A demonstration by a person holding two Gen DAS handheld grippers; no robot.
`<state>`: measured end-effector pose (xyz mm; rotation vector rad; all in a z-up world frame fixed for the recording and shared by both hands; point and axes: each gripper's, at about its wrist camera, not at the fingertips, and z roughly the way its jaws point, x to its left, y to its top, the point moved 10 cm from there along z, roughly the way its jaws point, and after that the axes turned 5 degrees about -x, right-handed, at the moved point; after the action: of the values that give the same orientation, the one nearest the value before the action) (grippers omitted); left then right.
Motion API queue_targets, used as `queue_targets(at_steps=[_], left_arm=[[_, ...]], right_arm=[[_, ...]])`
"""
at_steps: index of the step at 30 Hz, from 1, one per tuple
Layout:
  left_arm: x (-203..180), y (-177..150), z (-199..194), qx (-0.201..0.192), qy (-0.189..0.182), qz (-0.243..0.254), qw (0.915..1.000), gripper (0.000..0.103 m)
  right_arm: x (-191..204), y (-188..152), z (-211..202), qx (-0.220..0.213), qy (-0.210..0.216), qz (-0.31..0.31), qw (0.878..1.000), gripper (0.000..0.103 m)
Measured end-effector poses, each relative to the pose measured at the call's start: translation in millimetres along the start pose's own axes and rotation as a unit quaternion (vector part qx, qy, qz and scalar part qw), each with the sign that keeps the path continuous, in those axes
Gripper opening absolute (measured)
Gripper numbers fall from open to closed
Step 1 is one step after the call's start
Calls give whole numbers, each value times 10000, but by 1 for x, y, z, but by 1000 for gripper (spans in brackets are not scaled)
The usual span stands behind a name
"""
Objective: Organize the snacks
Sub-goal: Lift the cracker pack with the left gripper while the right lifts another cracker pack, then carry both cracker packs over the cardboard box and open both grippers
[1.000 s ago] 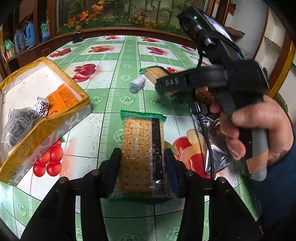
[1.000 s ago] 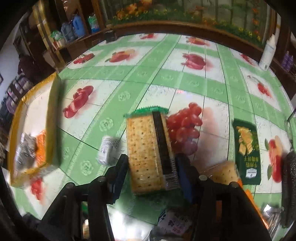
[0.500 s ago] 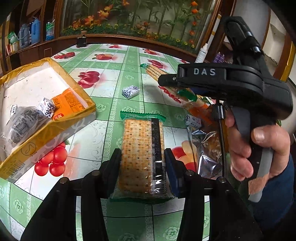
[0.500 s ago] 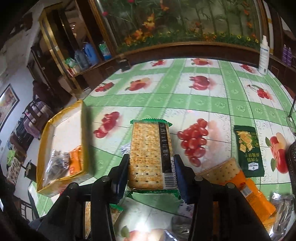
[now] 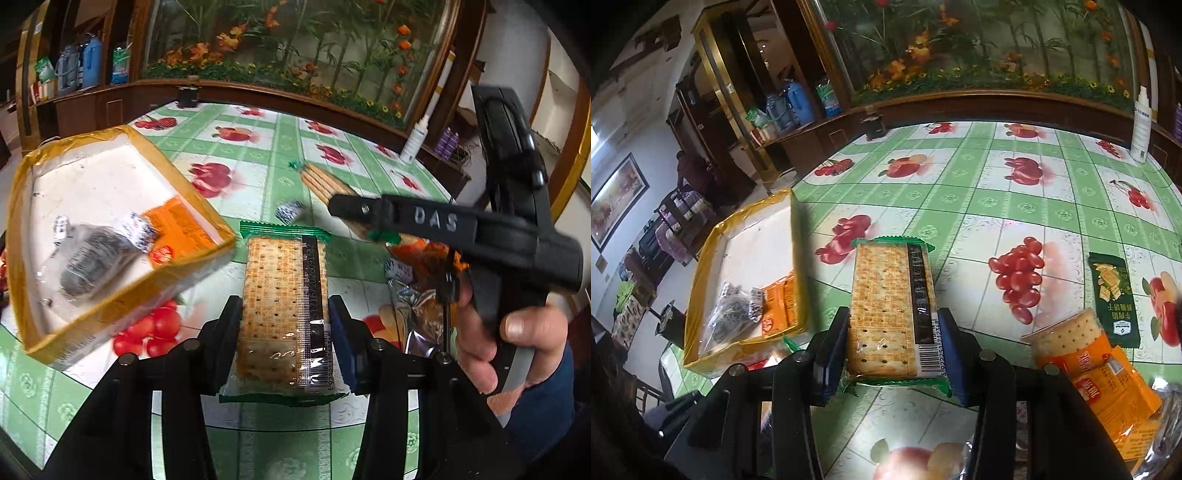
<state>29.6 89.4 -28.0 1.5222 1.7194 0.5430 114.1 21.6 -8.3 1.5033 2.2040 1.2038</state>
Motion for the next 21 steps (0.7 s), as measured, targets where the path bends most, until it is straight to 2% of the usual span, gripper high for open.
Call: queue_targets(at_steps=[21], left_arm=[[11, 8, -9, -97, 88, -117, 9998, 45]], right_arm=[[10, -6, 0, 29, 108, -67, 9999, 47]])
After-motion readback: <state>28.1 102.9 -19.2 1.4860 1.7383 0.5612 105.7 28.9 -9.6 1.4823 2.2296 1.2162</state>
